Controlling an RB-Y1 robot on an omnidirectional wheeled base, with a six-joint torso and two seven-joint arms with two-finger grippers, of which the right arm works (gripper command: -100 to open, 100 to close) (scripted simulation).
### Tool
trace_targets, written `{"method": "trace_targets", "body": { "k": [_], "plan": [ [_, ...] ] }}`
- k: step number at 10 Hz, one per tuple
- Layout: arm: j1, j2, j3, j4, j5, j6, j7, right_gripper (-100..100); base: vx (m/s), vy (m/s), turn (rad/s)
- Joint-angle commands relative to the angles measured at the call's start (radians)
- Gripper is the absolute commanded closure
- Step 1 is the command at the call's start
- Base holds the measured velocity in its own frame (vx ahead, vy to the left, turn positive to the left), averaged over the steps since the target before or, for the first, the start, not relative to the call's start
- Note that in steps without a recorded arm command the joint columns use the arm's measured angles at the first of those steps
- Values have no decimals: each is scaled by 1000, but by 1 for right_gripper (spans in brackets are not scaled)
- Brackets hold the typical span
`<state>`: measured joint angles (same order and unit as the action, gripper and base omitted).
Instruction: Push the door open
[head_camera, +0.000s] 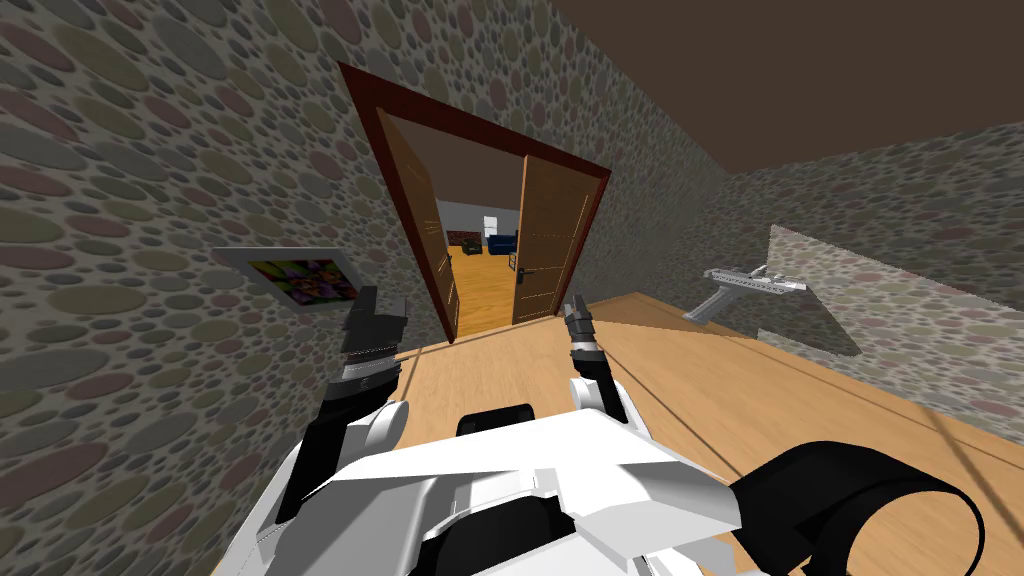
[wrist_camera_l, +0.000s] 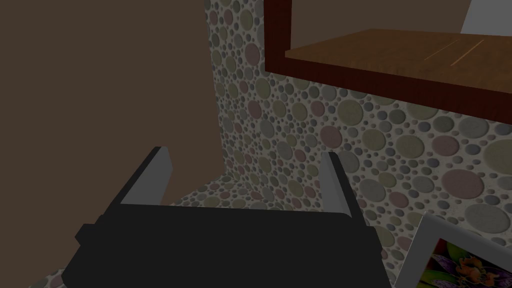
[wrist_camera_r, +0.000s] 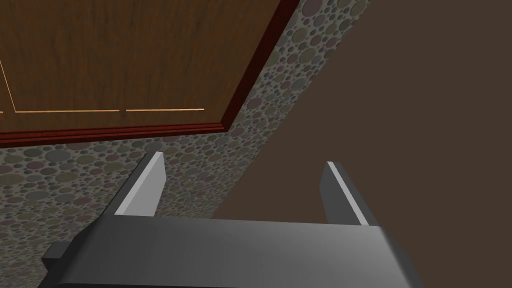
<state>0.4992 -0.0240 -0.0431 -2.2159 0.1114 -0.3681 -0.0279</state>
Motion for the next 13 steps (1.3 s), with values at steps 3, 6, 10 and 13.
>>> {"method": "trace_targets", "body": {
  "k": [3,6,10,13],
  "plan": [
    [-34,-30,6,72,-22,-8,-15,-100,104,-23,56],
    [-71,-61,12,149,-45,-16,-30,-100,133,-31,71],
    [-117,-99,20,246,-75,-27,-50,-100,100,-40,59],
    [-156,-132,26,327,-100,-35,-67,-100,92,-41,73]
  ]
}}
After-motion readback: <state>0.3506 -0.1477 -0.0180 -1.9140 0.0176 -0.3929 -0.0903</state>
